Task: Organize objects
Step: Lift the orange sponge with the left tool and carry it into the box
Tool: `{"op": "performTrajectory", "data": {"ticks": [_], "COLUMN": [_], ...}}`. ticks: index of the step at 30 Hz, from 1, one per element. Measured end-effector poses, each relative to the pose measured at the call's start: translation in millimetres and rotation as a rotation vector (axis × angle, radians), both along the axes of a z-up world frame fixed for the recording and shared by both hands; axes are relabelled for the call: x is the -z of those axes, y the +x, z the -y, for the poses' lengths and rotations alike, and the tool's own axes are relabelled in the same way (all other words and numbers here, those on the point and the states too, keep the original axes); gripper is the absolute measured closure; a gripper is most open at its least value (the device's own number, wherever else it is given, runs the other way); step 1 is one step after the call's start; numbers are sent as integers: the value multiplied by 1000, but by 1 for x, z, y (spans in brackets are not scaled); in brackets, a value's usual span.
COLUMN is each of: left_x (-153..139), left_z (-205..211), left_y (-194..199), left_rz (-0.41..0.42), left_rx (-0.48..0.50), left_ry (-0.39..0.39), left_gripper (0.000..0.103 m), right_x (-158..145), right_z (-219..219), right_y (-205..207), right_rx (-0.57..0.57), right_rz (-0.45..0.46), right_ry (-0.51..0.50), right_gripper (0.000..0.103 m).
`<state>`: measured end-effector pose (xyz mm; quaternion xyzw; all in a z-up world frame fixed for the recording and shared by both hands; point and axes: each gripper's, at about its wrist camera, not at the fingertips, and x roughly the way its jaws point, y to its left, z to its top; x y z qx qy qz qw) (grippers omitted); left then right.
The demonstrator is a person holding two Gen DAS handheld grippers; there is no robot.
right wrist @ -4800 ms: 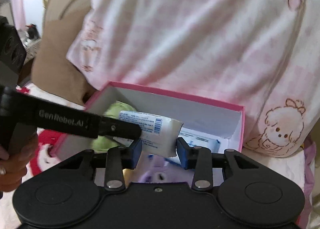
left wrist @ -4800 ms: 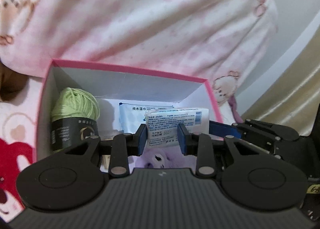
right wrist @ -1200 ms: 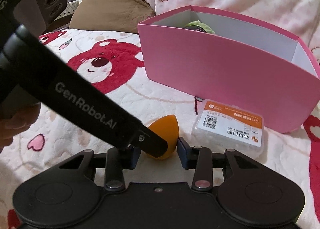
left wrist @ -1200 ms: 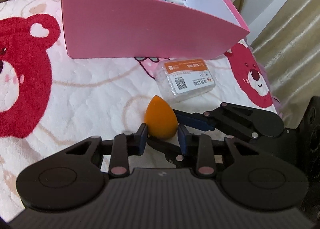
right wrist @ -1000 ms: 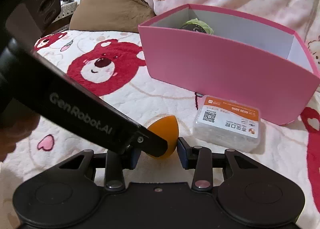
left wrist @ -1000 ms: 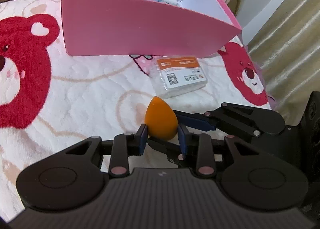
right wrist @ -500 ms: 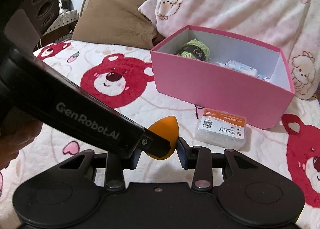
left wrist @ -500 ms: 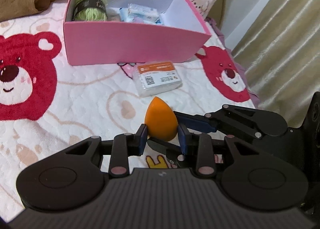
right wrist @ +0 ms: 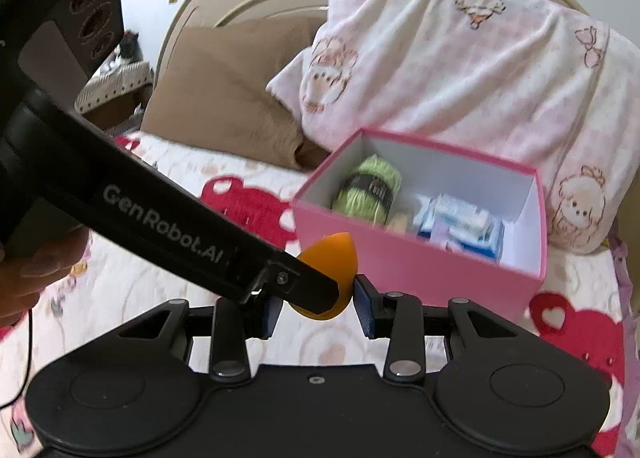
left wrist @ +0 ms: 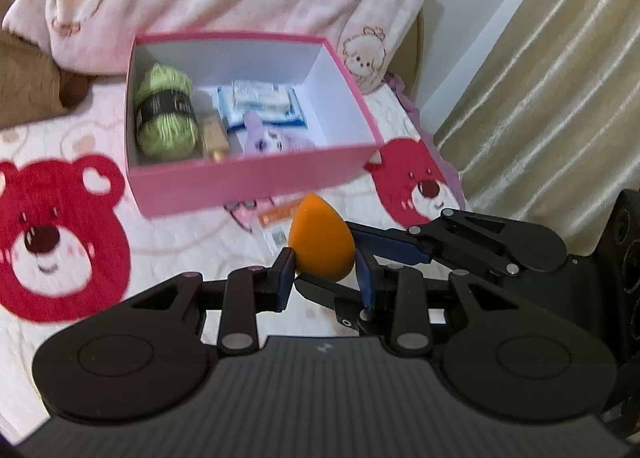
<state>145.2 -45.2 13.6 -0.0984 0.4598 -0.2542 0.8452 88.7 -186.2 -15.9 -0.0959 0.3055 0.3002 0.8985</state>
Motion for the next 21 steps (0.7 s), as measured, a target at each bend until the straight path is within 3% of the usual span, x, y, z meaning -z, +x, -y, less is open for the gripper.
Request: {"op": "performTrajectory", "data": {"ticks": [4, 8, 11, 16, 21], "left_x": [-19, -20, -4, 30, 62], "left_z": [5, 11, 17, 12, 14], "left_y": [32, 73, 103, 147, 177], "left_rz": [22, 23, 78, 20, -40], "left_rx": [6, -4, -15, -83, -131], "left_ry": [21, 19, 61, -15, -24], "left_gripper": [72, 72, 72, 71, 72], "right_x": [-19, -26, -21, 4, 29], "right_z": [4, 11, 17, 17, 14], "right_y": [30, 71, 111, 168, 206], "right_rx": [13, 30, 17, 2, 6], "right_rz": [5, -28, -75, -153, -222], "right_ry": [26, 53, 67, 34, 23], "right_gripper": [60, 60, 61, 61, 62]}}
